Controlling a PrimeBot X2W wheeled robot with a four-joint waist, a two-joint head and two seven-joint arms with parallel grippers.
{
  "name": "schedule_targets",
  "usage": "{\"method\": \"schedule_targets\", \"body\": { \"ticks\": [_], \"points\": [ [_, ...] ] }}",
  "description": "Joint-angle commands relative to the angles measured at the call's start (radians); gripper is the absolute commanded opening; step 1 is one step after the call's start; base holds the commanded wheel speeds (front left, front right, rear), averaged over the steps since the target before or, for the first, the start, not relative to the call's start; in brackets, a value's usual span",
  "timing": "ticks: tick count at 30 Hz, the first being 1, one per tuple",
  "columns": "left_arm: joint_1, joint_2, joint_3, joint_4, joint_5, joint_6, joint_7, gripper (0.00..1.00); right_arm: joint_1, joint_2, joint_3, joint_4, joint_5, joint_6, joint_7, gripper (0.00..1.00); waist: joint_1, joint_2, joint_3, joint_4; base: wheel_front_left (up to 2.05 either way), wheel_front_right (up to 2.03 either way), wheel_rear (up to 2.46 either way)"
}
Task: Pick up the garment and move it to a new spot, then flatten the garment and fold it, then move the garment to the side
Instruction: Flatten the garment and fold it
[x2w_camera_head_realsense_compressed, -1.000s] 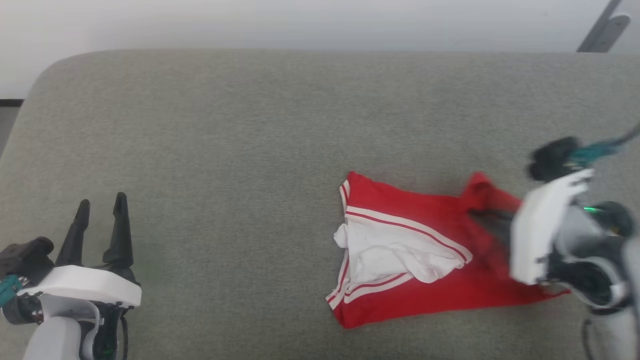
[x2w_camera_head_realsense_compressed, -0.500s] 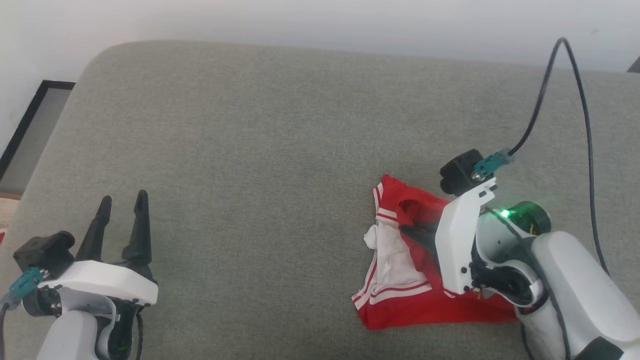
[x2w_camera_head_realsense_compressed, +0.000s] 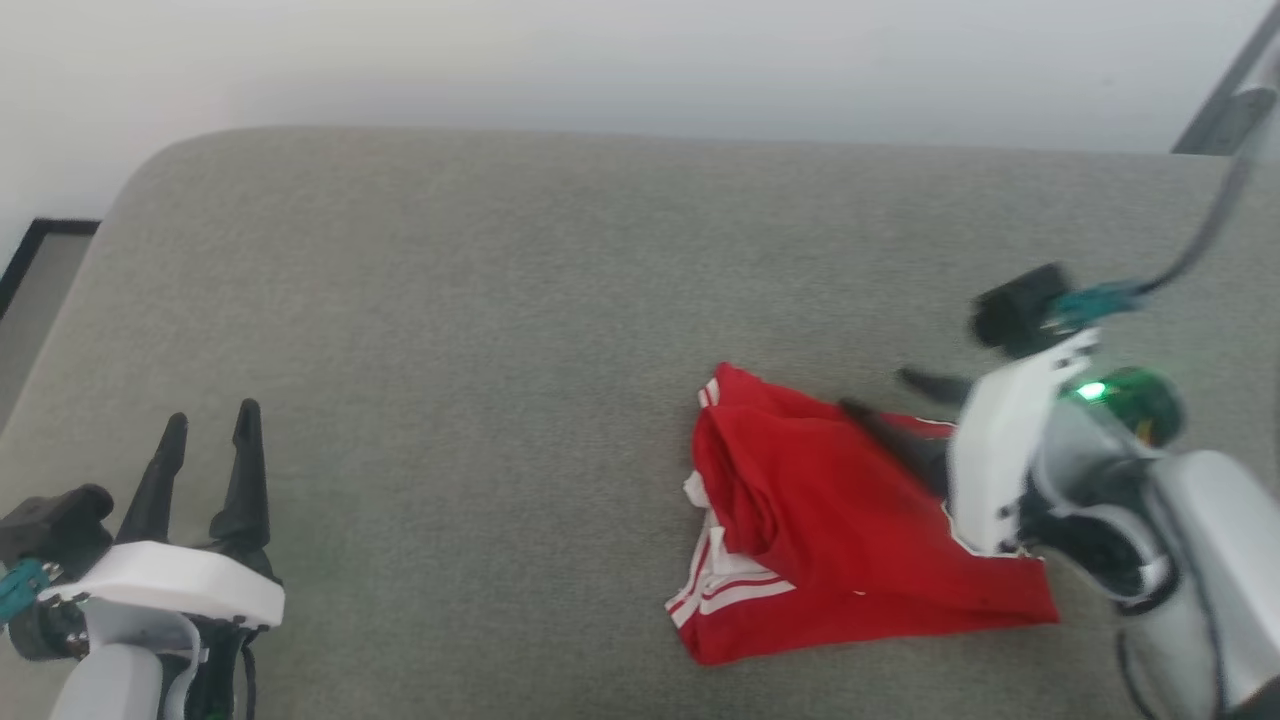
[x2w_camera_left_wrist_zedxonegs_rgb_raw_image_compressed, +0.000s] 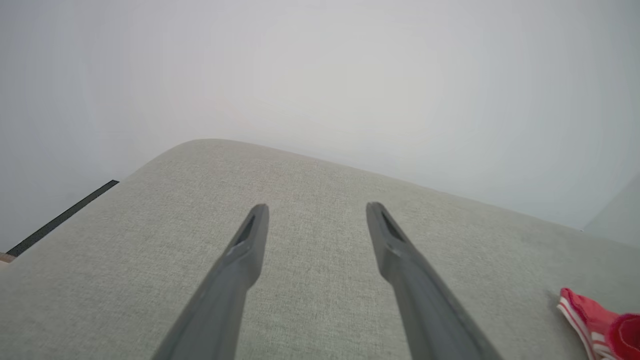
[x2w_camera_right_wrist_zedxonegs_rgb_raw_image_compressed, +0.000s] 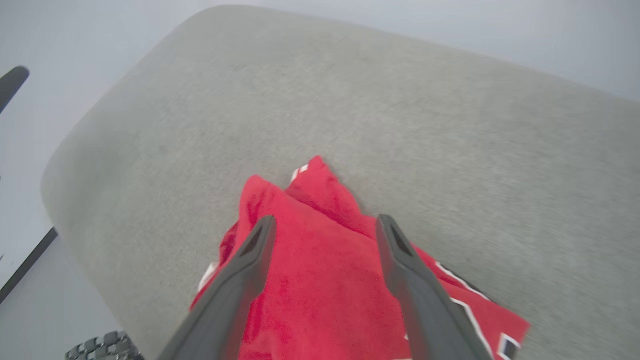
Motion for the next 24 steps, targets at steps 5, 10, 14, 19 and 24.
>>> {"method": "schedule_targets", "body": {
  "ticks": [5, 10, 14, 19, 24],
  "points": [
    [0.037, 0.014, 0.023, -0.015, 0.009, -0.002, -0.004, 1.0, 0.051, -0.047, -0.099, -0.018, -0.029, 0.0, -0.109, 1.0, 0.0, 0.0, -0.034, -0.067, 0.0, 0.0, 0.0],
    [0.065, 0.025, 0.041, -0.022, 0.02, -0.002, -0.004, 1.0, 0.106, -0.081, -0.179, -0.003, -0.05, 0.0, -0.23, 1.0, 0.0, 0.0, -0.058, -0.116, 0.0, 0.0, 0.0],
    [0.09, 0.033, 0.047, -0.028, 0.027, -0.002, -0.004, 1.0, 0.146, -0.091, -0.219, 0.04, -0.06, 0.0, -0.34, 1.0, 0.0, 0.0, -0.077, -0.148, 0.0, 0.0, 0.0],
    [0.116, 0.045, 0.048, -0.032, 0.029, -0.002, -0.004, 1.0, 0.19, -0.101, -0.232, 0.104, -0.068, 0.0, -0.468, 1.0, 0.0, 0.0, -0.098, -0.17, 0.0, 0.0, 0.0],
    [0.139, 0.051, 0.05, -0.033, 0.03, -0.002, -0.004, 1.0, 0.219, -0.1, -0.227, 0.166, -0.033, 0.0, -0.566, 1.0, 0.0, 0.0, -0.12, -0.175, 0.0, 0.0, 0.0]
  ]
}}
